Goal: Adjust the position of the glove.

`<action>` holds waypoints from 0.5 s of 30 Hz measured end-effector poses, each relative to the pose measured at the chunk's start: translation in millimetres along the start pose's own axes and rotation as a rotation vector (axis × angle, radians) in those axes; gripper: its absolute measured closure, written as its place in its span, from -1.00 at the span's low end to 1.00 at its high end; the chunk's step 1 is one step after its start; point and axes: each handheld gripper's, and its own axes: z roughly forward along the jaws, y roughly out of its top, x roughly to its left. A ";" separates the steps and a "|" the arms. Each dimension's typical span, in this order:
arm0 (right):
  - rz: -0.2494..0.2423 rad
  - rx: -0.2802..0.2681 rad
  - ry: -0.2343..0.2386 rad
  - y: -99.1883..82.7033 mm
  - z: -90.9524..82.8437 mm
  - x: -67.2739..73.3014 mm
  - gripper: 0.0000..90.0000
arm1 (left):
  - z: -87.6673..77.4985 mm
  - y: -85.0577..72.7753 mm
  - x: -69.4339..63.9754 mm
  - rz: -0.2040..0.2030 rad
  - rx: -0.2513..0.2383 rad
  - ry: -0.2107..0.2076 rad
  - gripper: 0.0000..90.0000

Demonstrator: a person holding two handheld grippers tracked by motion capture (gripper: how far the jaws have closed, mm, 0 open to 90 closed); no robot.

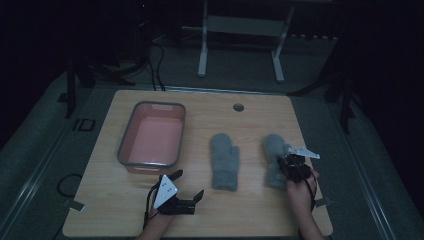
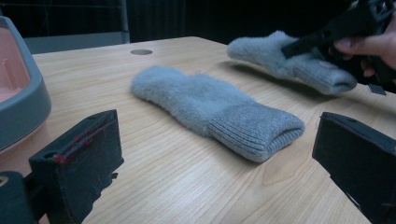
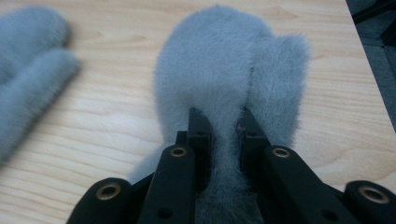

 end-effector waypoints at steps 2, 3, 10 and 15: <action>0.003 -0.013 -0.003 6.0 -5.1 3.3 0.78 | 0.0 0.0 0.0 0.000 -0.001 0.000 -0.96; 0.008 -0.015 0.000 9.1 -7.2 4.9 0.78 | 0.0 0.0 0.0 0.000 0.000 0.000 -0.96; 0.003 -0.037 0.011 26.3 -19.2 17.3 0.78 | 0.0 0.0 0.0 0.001 0.000 0.000 -0.96; 0.001 -0.046 0.015 36.1 -24.2 25.9 0.78 | 0.0 0.0 0.0 0.000 0.000 0.000 -0.96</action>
